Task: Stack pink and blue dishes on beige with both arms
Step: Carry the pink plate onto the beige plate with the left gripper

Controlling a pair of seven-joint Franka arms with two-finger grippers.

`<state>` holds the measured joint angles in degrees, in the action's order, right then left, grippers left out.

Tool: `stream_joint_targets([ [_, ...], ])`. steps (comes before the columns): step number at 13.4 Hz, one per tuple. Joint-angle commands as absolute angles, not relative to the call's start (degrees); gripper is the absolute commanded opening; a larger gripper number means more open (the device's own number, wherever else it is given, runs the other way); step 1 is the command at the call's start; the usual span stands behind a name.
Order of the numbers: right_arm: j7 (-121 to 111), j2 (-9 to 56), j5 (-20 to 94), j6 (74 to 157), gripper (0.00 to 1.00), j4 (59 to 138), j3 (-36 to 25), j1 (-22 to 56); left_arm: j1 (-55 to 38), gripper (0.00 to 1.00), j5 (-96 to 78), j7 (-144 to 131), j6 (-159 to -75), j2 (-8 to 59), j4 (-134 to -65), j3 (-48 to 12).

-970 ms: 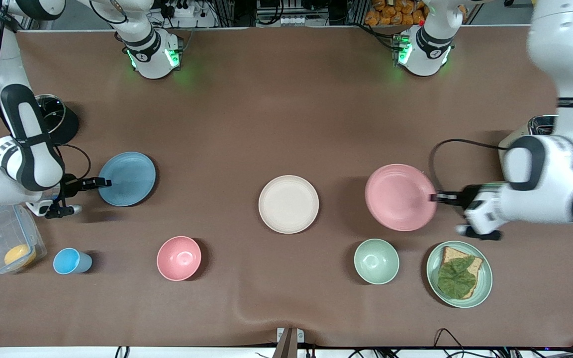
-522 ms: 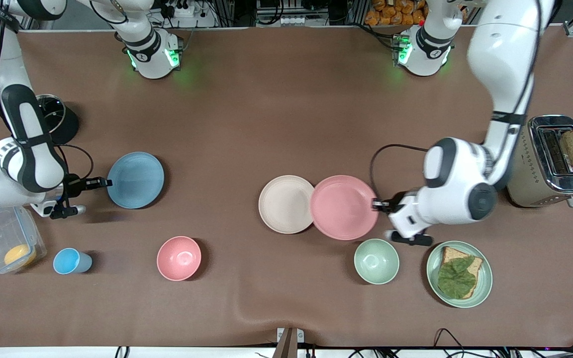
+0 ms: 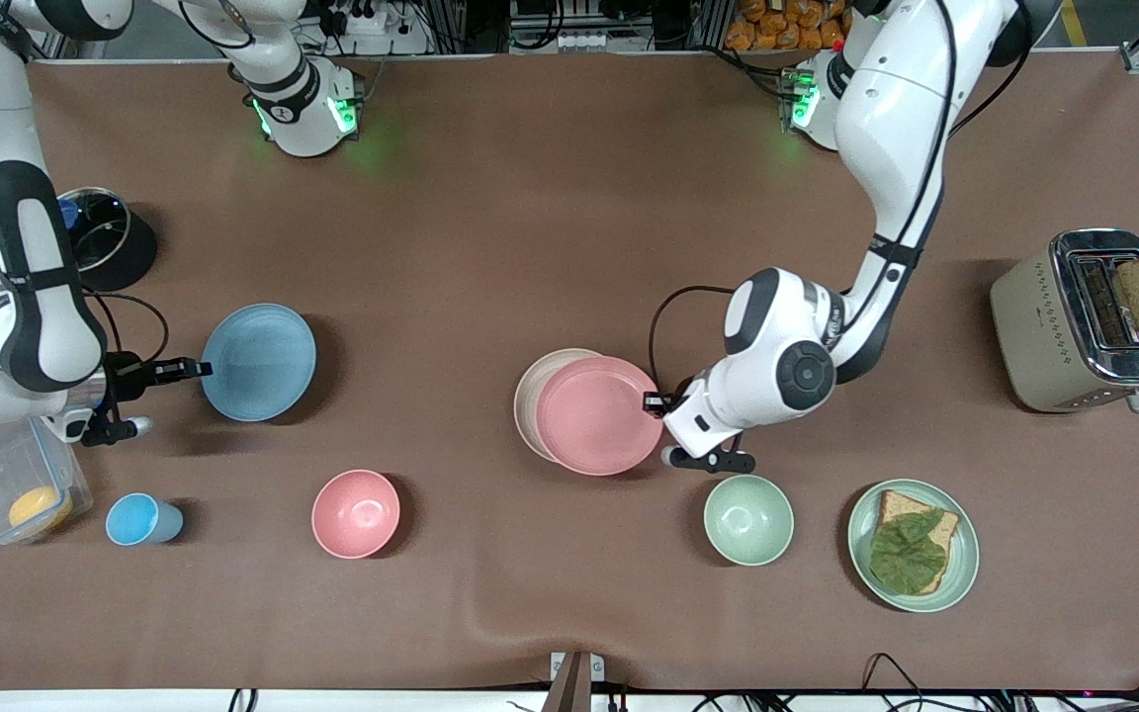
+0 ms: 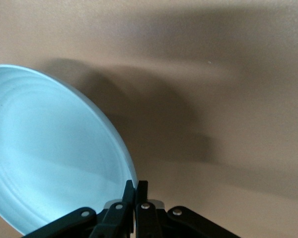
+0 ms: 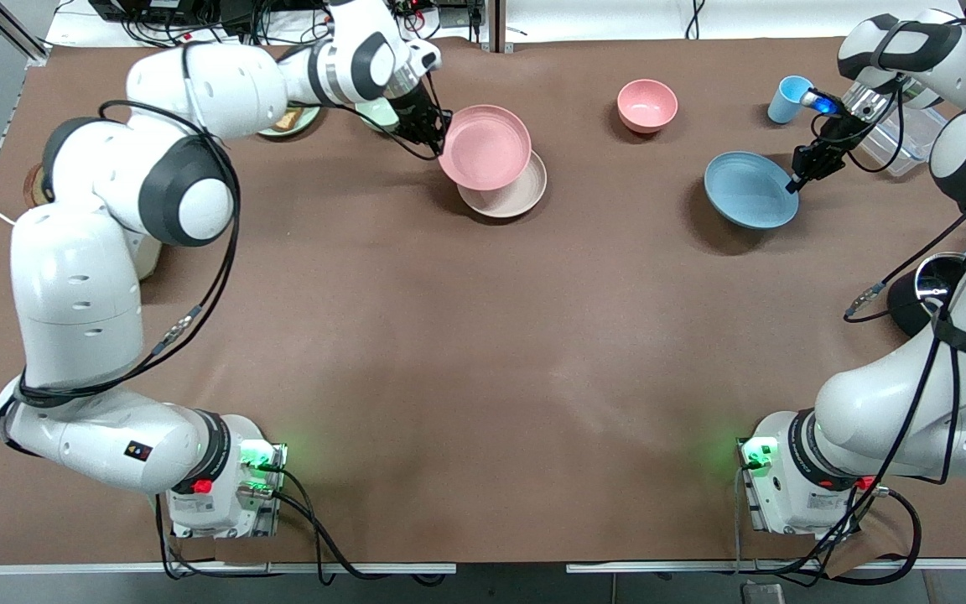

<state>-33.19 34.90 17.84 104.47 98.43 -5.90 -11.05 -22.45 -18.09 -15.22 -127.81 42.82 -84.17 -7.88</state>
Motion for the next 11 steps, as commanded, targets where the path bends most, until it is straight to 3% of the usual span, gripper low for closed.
stream_joint_targets([
  [1, -32.52, 35.16, 18.28, 102.14, 0.0, 96.51, -5.98, -10.64, -24.26, 0.0, -19.25, -17.14, -129.98, 45.08, -82.44, -7.12],
  [6, -30.85, 35.07, 17.93, 100.11, 0.0, 94.84, -6.06, -9.85, -25.66, 0.0, -18.81, -18.98, -130.87, 45.88, -82.79, -7.12],
  [7, -30.41, 35.07, 17.67, 99.59, 0.0, 94.22, -6.06, -9.84, -26.1, 0.13, -18.63, -20.12, -130.87, 45.7, -82.79, -7.12],
  [8, -29.98, 34.98, 17.41, 98.8, 0.0, 93.61, -6.06, -9.58, -26.54, 0.93, -18.55, -20.39, -130.87, 45.62, -82.79, -7.03],
  [9, -29.01, 34.98, 17.14, 97.83, 0.0, 92.91, -6.06, -9.23, -26.63, 1.0, -17.85, -20.13, -130.87, 45.09, -82.79, -7.03],
  [11, -26.03, 34.98, 16.52, 95.46, 0.0, 90.37, -6.06, -7.83, -26.02, 1.0, -15.04, -20.65, -130.08, 43.43, -82.88, -7.03],
])
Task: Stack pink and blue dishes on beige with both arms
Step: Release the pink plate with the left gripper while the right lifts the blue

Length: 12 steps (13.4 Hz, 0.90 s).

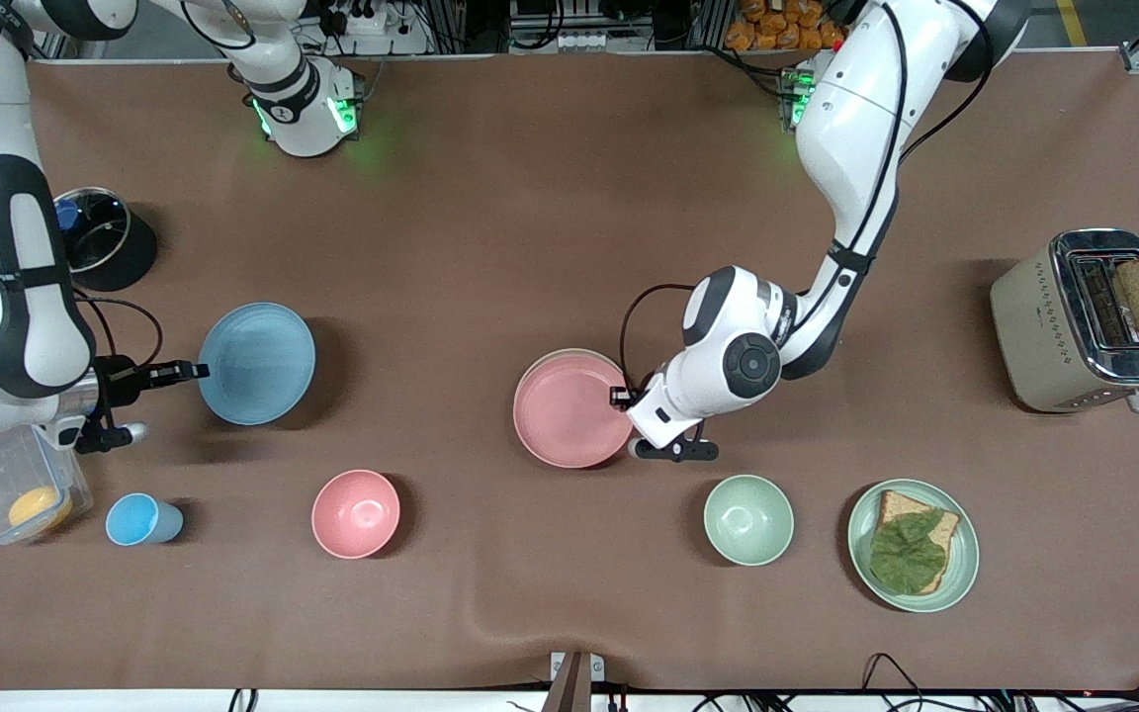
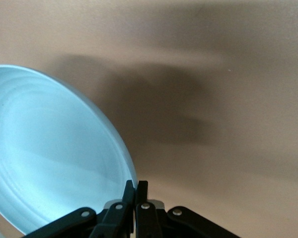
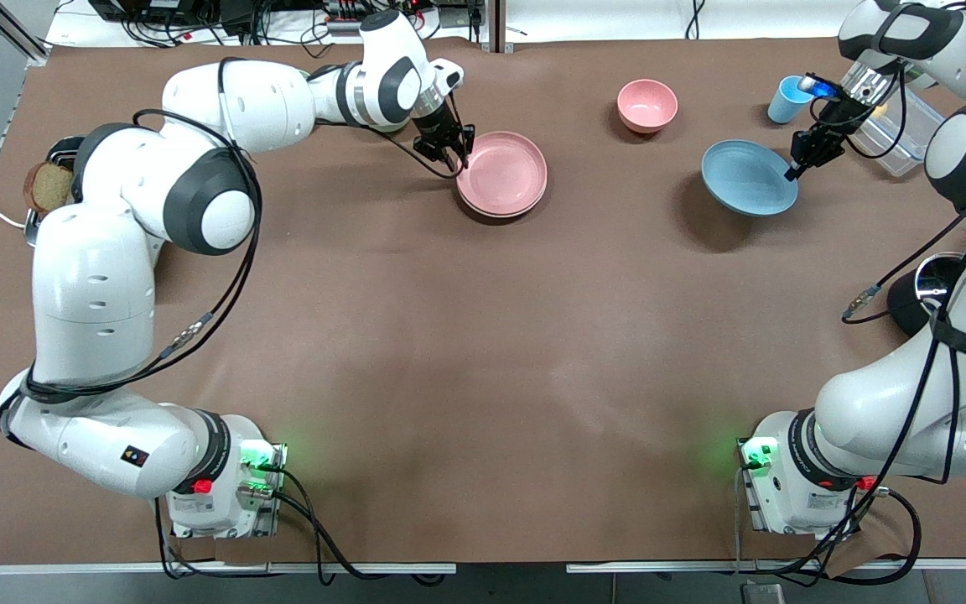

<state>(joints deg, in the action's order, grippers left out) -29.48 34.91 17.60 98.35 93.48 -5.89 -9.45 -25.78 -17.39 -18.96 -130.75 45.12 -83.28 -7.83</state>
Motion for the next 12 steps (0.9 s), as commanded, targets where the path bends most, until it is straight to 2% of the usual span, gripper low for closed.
stream_joint_targets([
  [1, -23.93, 34.89, 16.52, 93.62, 0.0, 88.87, -6.06, -6.69, -25.75, 1.0, -14.33, -20.83, -129.64, 42.63, -83.05, -6.94],
  [4, -13.22, 34.72, 16.61, 88.61, 0.0, 84.3, -5.98, -0.64, -24.0, 1.0, -9.52, -20.22, -124.99, 37.72, -82.88, -5.19],
  [7, -0.75, 34.72, 17.66, 87.8, 0.0, 81.83, -5.8, 7.62, -20.4, 1.0, -1.69, -19.95, -121.38, 34.11, -82.97, -4.92],
  [9, 6.47, 35.07, 17.49, 89.03, 0.0, 81.48, -5.8, 14.9, -15.24, 1.0, 0.17, -15.5, -119.37, 32.53, -82.97, -5.1],
  [12, 15.8, 36.47, 17.67, 96.13, 0.0, 80.07, -5.8, 23.79, -9.25, 1.0, 0.26, -7.75, -116.91, 29.81, -83.06, -4.92],
])
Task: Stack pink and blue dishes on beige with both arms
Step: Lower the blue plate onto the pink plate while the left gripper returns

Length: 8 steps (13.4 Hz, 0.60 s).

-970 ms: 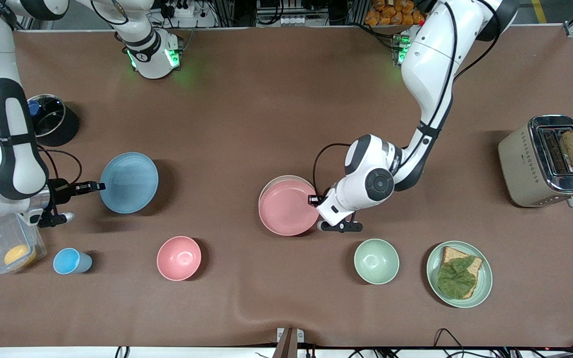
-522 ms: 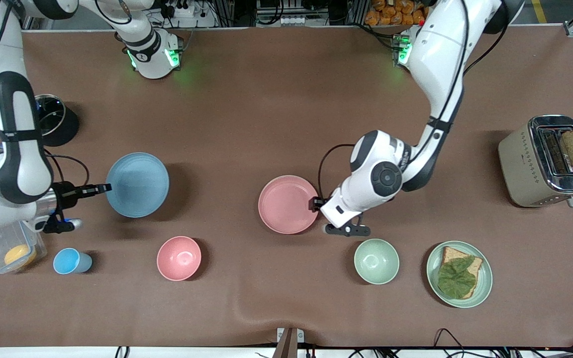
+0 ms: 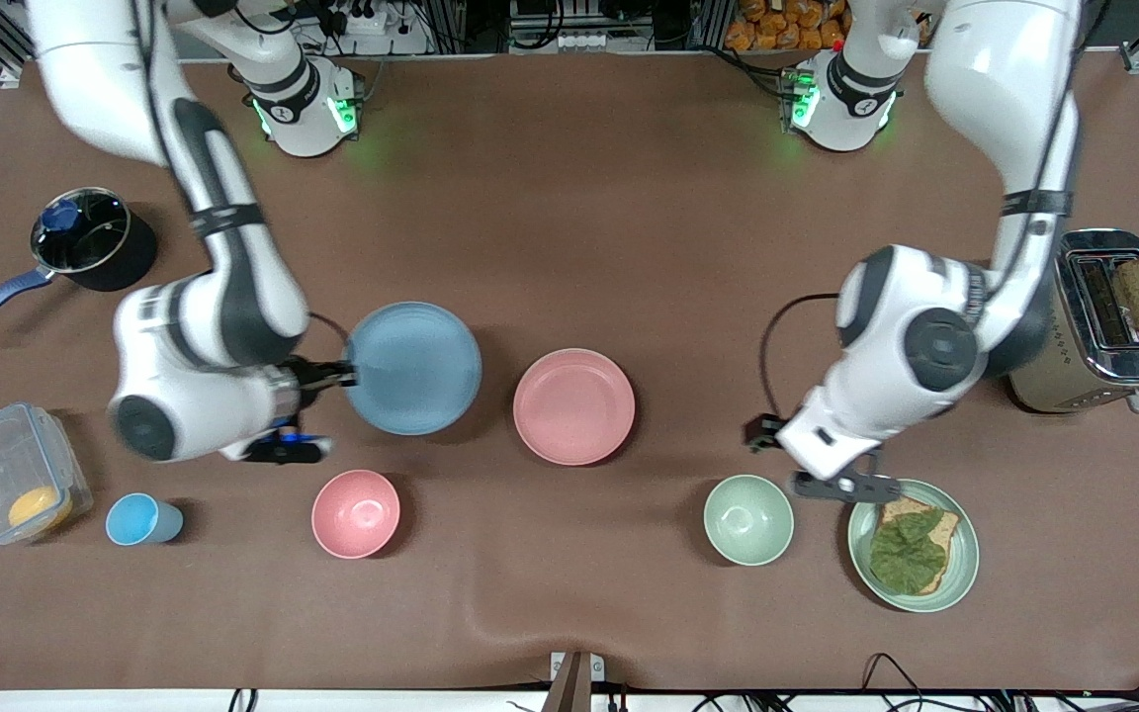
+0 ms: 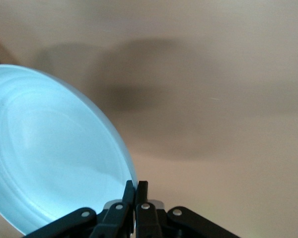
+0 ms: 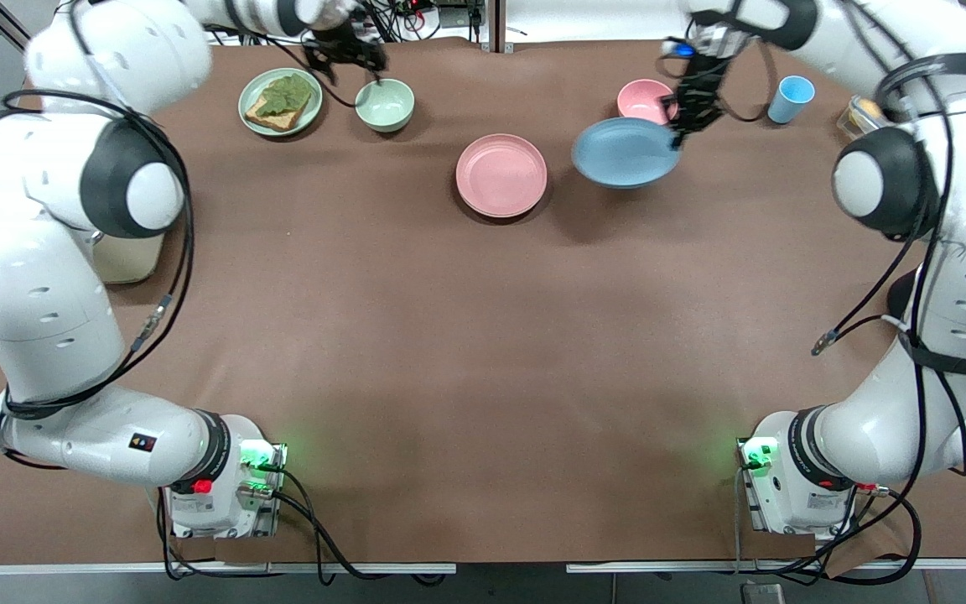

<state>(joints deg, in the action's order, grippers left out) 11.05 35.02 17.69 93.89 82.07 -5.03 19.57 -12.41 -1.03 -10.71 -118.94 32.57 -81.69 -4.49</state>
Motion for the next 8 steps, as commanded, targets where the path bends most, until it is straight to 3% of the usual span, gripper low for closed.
stream_joint_targets([
  [1, 17.56, 37.34, 17.67, 98.76, 0.0, 80.07, -5.8, 26.69, -7.49, 1.0, 0.52, -6.69, -116.2, 28.75, -83.06, -4.92],
  [8, 22.06, 41.65, 23.81, 113.72, 0.0, 79.72, -5.71, 34.8, -1.76, 1.0, 0.44, -1.41, -104.17, 18.38, -82.79, -5.01],
])
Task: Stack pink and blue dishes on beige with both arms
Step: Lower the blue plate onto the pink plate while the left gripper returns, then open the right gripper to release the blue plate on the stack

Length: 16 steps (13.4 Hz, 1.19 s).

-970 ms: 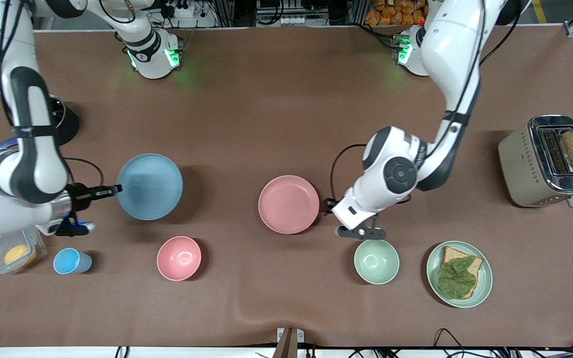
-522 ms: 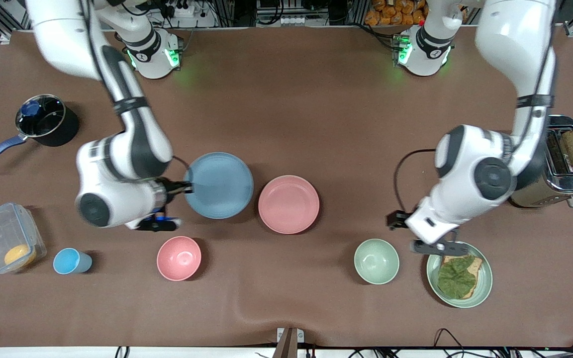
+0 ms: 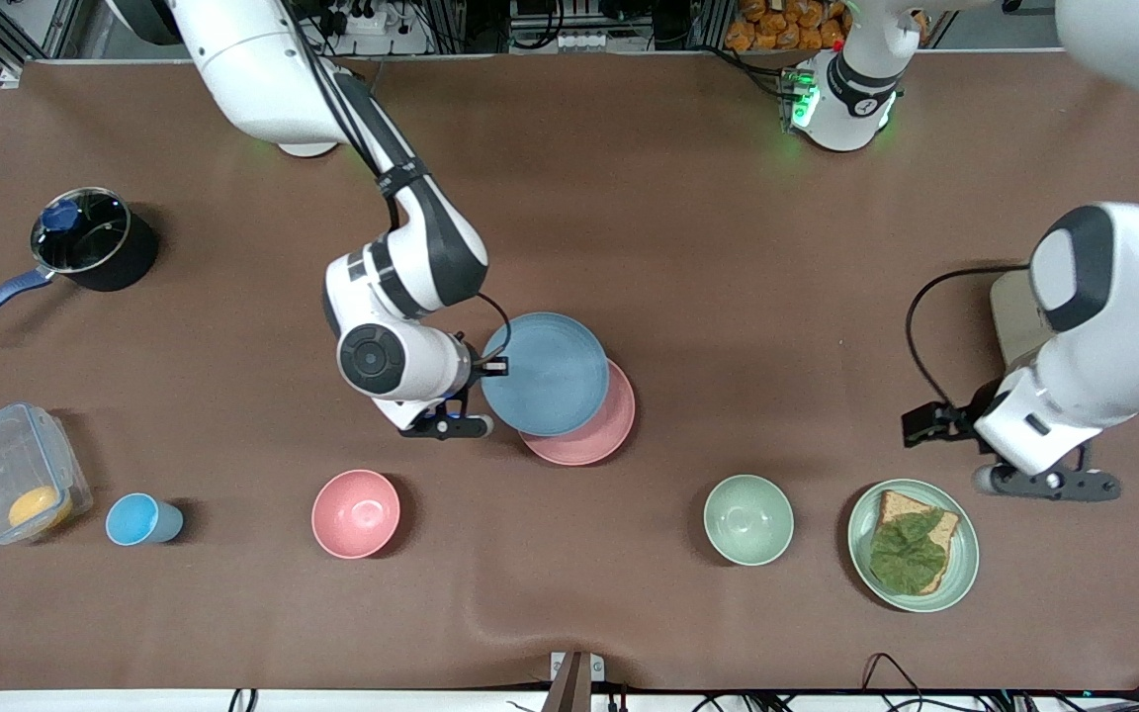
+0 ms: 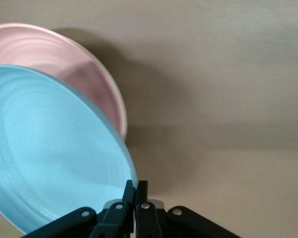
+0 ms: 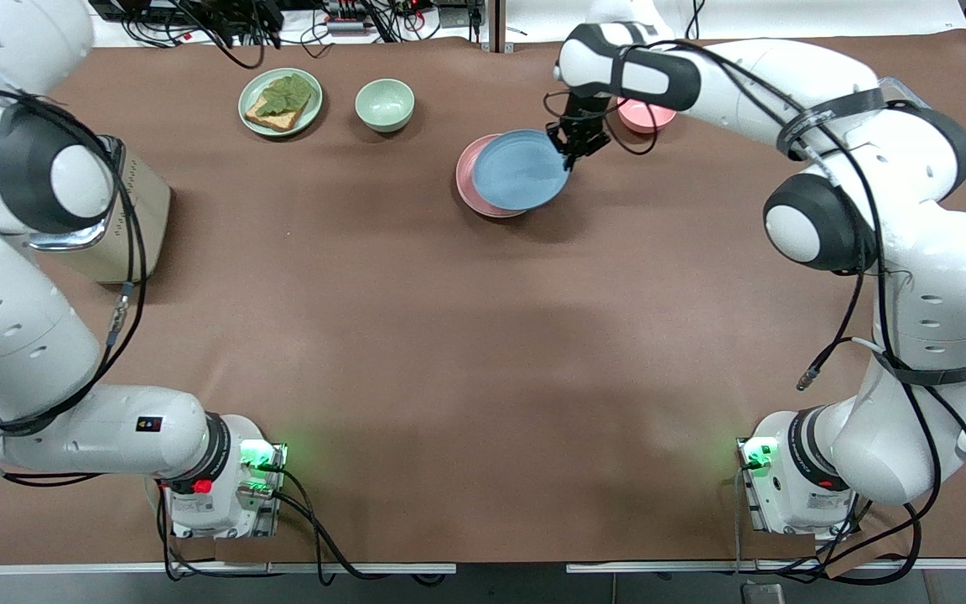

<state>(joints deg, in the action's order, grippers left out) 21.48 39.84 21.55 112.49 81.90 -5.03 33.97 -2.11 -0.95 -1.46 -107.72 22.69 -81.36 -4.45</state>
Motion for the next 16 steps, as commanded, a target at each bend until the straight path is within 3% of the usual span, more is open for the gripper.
stream_joint_targets([
  [1, 21.97, 42.36, 23.82, 115.64, 0.0, 79.37, -5.63, 35.07, -1.67, 1.0, 0.44, -1.41, -101.8, 16.72, -82.71, -4.92],
  [5, 21.36, 43.95, 23.82, 117.42, 0.0, 78.57, -5.19, 34.46, 0.0, 1.0, 0.35, -1.32, -95.37, 7.41, -87.43, -4.66],
  [10, 21.36, 45.17, 23.91, 117.86, 0.0, 77.17, -5.1, 33.84, -1.14, 1.0, -0.62, -0.35, -98.95, -3.06, -99.3, -2.37],
  [15, 21.62, 46.14, 25.58, 119.88, 0.0, 76.82, -5.1, 33.75, -2.63, 1.0, -1.32, 0.09, -98.79, -2.9, -99.05, -0.8],
  [16, 21.71, 46.23, 25.58, 119.97, 0.15, 76.64, -5.1, 33.92, -3.51, 1.0, -1.32, 0.09, -98.79, -2.9, -98.97, 0.17],
])
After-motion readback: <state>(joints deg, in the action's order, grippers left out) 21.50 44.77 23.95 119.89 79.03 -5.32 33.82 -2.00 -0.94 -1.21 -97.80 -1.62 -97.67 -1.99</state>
